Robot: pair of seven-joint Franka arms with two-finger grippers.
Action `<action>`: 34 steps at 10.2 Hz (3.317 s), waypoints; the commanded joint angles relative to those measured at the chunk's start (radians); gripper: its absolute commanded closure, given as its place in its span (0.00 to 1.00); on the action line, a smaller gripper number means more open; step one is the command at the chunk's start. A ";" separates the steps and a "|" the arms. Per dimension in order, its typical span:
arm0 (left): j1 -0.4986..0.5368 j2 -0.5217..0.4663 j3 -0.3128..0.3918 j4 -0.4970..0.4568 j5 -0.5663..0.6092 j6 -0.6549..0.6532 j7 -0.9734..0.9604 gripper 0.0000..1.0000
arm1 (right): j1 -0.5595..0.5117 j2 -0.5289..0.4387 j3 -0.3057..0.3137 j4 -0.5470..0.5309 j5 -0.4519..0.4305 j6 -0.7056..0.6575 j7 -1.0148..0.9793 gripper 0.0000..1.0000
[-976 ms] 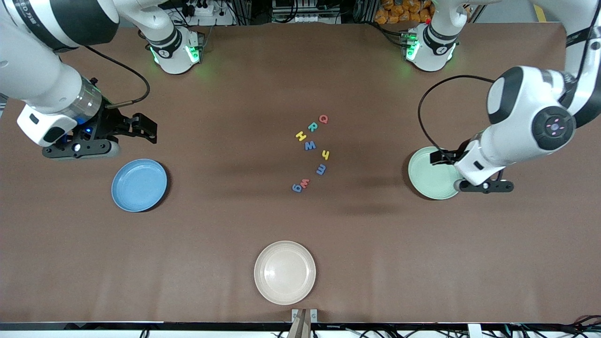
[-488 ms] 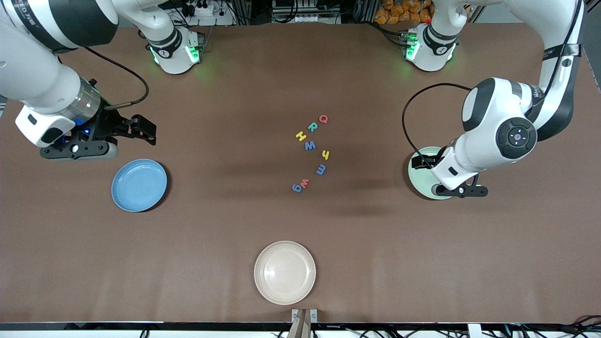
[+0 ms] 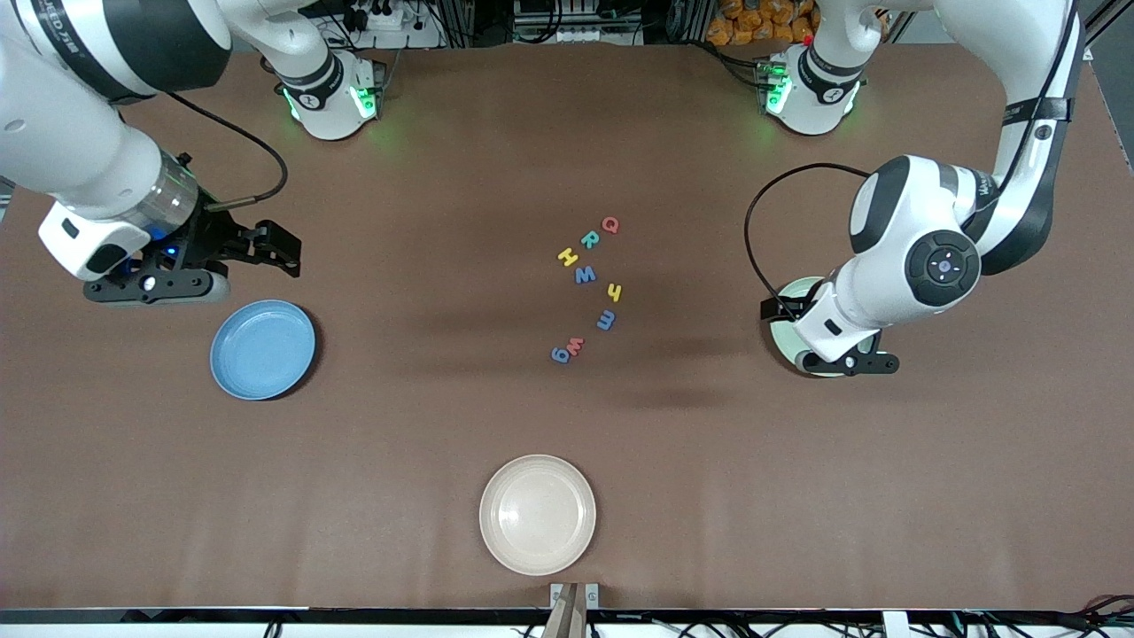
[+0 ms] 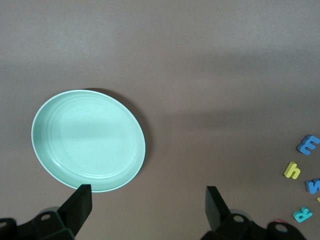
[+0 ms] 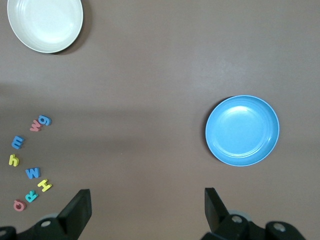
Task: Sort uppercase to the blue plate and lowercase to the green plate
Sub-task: 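Move the right gripper from the blue plate to the letter pile, then lower the right gripper and grasp the blue W letter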
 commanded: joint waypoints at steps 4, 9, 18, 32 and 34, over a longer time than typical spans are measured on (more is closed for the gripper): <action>-0.041 0.026 0.001 0.007 0.022 0.030 -0.074 0.00 | 0.063 0.031 -0.003 0.013 -0.002 0.022 0.104 0.00; -0.078 0.051 0.001 0.007 0.047 0.048 -0.140 0.00 | 0.131 0.070 -0.003 0.008 -0.002 0.060 0.237 0.00; -0.113 0.109 0.001 0.011 0.071 0.112 -0.215 0.00 | 0.304 0.284 -0.003 0.013 0.013 0.356 0.678 0.00; -0.130 0.134 0.001 0.013 0.091 0.143 -0.266 0.00 | 0.389 0.761 0.024 0.292 0.163 0.563 1.431 0.09; -0.130 0.137 0.001 0.013 0.091 0.146 -0.266 0.00 | 0.386 0.768 0.024 0.295 0.165 0.553 1.431 0.10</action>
